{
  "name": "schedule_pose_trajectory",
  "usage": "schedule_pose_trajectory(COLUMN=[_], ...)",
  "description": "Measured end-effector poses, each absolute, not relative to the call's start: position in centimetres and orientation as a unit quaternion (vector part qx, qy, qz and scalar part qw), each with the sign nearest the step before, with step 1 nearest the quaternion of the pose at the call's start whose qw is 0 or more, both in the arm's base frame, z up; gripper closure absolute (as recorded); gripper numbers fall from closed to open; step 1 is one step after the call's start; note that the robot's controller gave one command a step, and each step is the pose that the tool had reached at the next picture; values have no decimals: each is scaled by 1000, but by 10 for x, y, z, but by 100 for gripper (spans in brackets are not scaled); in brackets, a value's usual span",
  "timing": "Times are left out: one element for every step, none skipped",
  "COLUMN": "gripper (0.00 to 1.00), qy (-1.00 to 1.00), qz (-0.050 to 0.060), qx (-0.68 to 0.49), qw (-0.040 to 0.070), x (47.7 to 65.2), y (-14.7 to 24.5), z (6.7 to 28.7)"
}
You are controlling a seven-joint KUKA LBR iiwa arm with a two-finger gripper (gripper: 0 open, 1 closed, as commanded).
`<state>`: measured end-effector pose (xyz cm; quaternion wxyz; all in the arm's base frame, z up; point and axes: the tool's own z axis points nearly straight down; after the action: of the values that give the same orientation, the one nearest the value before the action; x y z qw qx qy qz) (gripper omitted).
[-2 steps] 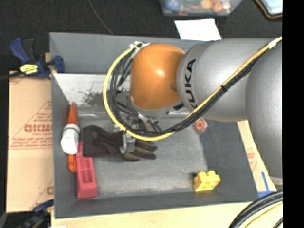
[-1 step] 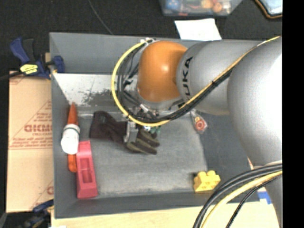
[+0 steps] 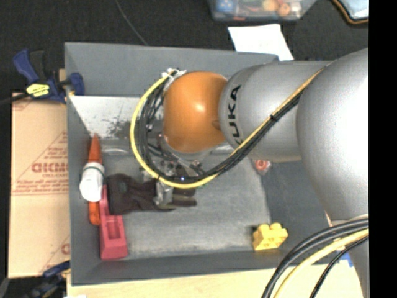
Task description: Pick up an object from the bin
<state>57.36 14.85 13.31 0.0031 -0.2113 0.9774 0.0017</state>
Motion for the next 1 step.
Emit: schedule_pose_trajectory(gripper=[100], qy=[1000], qz=[3], qx=[6], qw=[7], x=[601], y=[117], z=[92])
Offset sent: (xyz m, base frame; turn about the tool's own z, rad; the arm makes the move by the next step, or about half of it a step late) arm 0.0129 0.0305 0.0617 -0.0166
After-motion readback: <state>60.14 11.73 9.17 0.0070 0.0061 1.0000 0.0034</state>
